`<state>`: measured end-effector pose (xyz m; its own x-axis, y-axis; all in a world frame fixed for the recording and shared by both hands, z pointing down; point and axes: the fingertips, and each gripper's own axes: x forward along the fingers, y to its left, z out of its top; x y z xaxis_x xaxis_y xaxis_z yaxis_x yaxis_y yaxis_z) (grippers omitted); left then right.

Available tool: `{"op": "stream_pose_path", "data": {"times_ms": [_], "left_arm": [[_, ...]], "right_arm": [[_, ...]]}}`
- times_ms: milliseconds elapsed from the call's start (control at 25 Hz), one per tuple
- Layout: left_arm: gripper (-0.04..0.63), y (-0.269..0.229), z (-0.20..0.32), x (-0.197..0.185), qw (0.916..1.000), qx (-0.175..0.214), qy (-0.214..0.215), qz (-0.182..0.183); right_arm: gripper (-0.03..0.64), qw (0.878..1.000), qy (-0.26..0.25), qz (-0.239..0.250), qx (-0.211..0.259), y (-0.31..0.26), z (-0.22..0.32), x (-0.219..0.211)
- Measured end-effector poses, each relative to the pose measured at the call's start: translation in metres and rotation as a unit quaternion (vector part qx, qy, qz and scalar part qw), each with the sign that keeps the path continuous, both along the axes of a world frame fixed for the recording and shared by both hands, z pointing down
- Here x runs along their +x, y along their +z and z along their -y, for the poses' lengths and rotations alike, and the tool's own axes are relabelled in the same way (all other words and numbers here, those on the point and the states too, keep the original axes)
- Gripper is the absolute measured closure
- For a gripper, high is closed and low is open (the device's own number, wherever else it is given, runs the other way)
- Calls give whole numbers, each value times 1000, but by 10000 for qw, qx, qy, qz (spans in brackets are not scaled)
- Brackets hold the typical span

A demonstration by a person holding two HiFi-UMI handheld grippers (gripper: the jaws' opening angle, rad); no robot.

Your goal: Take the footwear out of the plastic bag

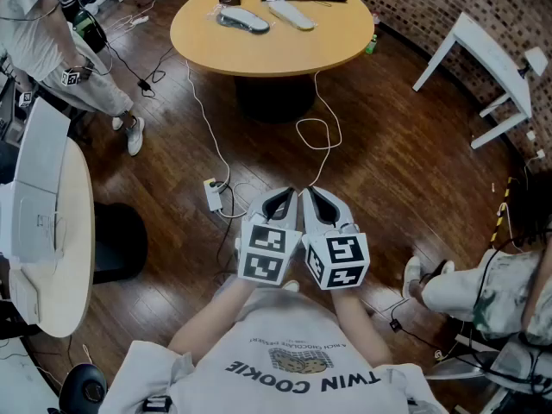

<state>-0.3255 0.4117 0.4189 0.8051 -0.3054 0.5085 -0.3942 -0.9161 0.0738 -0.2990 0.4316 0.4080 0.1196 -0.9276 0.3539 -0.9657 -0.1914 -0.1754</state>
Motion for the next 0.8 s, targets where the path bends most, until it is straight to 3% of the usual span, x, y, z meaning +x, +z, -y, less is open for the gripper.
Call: {"op": "stream_pose_path", "data": {"times_ms": [480, 800], "left_arm": [[588, -3, 149, 65, 9995, -20, 318, -7], [588, 0, 207, 87, 9989, -155, 435, -28]], "right_arm": [[615, 9997, 229, 32, -111, 2, 144, 57], [615, 9993, 326, -30, -179, 0, 203, 80]]}}
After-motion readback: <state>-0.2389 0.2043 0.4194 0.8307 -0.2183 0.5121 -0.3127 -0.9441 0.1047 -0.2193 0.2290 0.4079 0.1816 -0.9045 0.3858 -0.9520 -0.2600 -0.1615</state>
